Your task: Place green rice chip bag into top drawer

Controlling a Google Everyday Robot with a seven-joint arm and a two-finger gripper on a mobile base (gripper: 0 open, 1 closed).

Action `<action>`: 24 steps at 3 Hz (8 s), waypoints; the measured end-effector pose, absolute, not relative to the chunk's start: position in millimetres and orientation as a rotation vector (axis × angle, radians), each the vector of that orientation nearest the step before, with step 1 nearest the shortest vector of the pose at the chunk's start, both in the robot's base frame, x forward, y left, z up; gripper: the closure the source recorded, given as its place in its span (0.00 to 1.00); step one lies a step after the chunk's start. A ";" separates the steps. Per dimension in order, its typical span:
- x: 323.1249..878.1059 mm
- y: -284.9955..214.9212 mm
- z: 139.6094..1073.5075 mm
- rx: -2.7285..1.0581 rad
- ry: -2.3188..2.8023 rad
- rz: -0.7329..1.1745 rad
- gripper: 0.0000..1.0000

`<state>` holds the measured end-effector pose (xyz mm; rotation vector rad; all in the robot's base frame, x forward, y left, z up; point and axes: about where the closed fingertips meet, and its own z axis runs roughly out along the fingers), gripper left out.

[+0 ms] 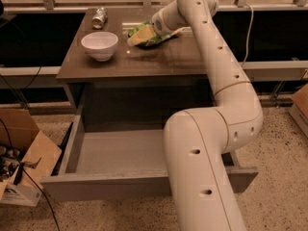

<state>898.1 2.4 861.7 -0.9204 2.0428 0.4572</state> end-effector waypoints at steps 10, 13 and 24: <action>911.6 -17.2 842.5 -0.811 2.114 0.428 0.58; 925.2 -19.8 849.3 -0.745 2.094 0.400 0.00; 809.4 -28.6 944.5 -1.085 2.306 0.137 1.00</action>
Offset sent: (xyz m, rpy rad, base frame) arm 0.0826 -0.0355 0.0048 0.0106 0.0511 -0.1147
